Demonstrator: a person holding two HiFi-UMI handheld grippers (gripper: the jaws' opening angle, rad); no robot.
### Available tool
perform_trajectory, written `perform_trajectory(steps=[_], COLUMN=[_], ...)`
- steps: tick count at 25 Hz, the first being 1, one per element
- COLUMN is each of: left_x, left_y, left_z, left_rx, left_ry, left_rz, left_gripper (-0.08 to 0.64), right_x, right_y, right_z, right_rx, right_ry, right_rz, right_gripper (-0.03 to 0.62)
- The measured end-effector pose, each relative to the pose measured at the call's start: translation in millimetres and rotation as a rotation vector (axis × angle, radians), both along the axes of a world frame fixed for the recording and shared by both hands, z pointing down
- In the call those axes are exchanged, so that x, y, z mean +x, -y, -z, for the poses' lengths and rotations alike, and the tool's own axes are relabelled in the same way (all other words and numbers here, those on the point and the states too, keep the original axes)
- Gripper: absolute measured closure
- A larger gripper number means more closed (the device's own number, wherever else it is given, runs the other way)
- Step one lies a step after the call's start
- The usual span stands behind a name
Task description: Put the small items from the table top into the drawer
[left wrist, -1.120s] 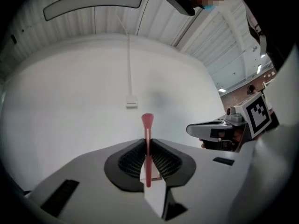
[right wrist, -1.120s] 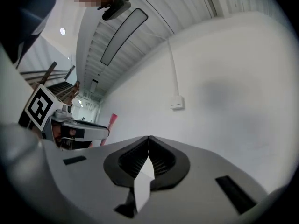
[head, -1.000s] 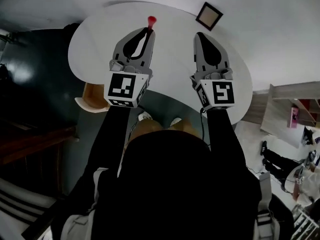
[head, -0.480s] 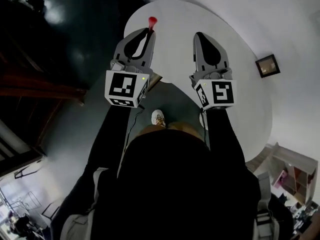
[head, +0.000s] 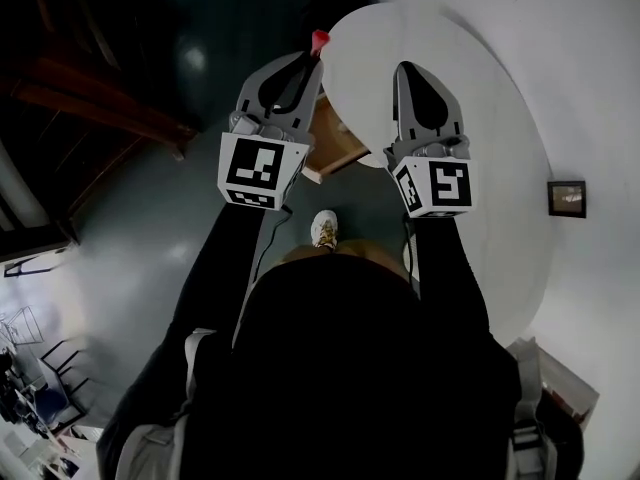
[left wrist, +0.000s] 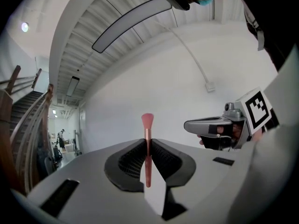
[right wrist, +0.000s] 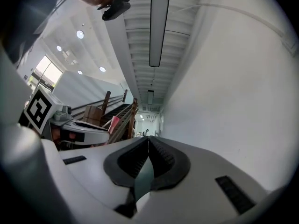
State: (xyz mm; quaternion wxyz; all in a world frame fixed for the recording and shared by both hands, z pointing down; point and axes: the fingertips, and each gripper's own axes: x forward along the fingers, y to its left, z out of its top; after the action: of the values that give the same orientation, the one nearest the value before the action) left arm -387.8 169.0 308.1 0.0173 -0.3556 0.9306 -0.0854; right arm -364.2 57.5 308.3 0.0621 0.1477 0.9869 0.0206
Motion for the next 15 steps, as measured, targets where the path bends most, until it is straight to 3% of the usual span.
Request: perform_trajectory(steps=[5, 9, 15], left_x=[-10, -21, -23], left_y=[2, -1, 0], left_z=[-32, -91, -194], left_rx=[-0.027, -0.025, -0.104], left_ry=[-0.049, -0.211, -0.43], left_rz=[-0.008, 0.016, 0.016], left_gripper=[0.505, 0.505, 0.505], right_x=[-6, -6, -5], right_y=[4, 11, 27], right_z=[-8, -13, -19], right_rx=[-0.002, 0.021, 0.028], right_ry=[-0.027, -0.04, -0.061], right_rz=[-0.012, -0.02, -0.053], right_gripper=[0.565, 0.565, 0.565])
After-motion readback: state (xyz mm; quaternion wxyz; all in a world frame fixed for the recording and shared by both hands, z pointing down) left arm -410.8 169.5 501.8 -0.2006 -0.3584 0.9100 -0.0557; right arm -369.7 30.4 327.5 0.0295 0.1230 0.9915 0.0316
